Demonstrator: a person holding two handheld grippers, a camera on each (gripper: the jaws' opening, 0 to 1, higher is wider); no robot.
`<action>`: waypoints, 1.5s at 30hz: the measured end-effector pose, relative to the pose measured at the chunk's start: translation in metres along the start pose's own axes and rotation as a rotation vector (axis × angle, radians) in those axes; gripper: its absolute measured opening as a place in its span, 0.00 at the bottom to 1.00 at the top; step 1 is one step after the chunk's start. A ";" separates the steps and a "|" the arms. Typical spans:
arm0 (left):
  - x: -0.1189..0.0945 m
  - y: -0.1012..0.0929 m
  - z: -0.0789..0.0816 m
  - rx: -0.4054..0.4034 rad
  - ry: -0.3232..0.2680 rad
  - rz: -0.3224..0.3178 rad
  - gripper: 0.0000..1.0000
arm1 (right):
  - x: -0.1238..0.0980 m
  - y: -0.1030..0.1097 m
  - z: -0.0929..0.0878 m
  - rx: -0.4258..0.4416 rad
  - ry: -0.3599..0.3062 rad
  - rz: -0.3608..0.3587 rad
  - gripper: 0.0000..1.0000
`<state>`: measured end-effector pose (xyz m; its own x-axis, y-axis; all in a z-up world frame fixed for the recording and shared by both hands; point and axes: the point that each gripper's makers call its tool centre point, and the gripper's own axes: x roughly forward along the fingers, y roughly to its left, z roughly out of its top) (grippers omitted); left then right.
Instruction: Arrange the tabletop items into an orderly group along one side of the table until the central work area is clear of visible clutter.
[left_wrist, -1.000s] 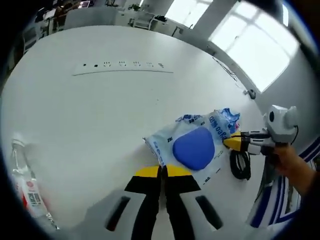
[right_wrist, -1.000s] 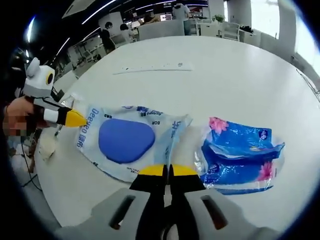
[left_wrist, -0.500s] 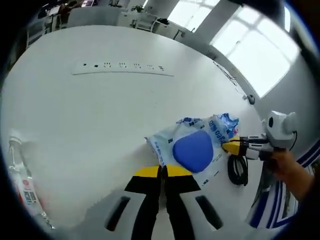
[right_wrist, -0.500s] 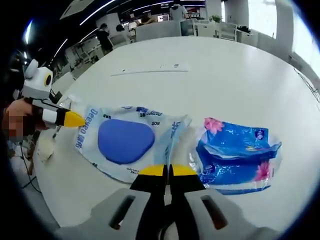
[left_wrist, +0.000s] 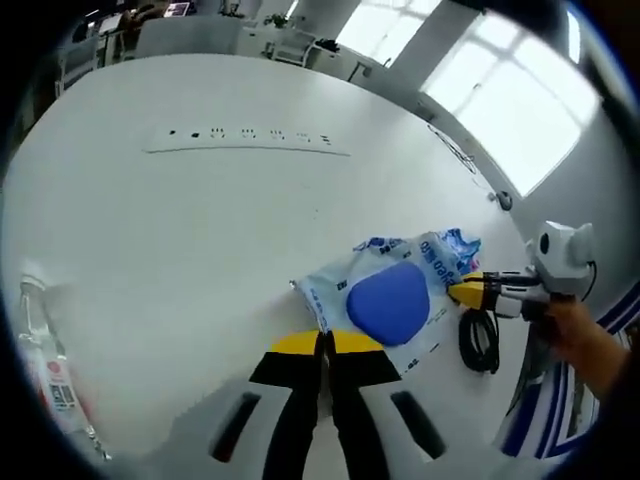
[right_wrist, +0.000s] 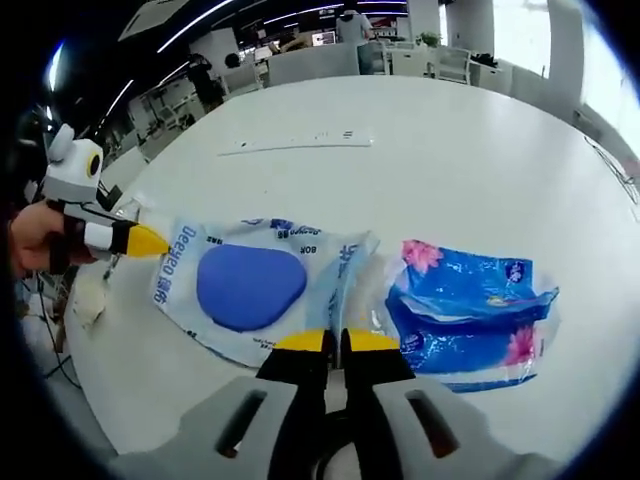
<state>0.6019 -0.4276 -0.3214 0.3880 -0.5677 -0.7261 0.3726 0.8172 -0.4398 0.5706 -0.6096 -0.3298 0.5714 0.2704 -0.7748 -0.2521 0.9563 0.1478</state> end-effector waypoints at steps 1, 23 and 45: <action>0.000 0.000 0.000 -0.001 -0.003 -0.001 0.00 | 0.000 0.000 0.000 -0.002 0.001 0.000 0.04; -0.007 0.004 0.005 -0.012 -0.033 0.003 0.03 | -0.012 0.004 0.007 -0.004 -0.027 -0.011 0.13; -0.026 -0.006 0.008 0.034 -0.063 -0.012 0.27 | -0.031 0.013 0.020 -0.017 -0.074 0.005 0.24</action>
<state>0.5962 -0.4184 -0.2960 0.4353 -0.5836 -0.6855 0.4055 0.8069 -0.4296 0.5654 -0.6035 -0.2911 0.6261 0.2831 -0.7265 -0.2680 0.9531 0.1405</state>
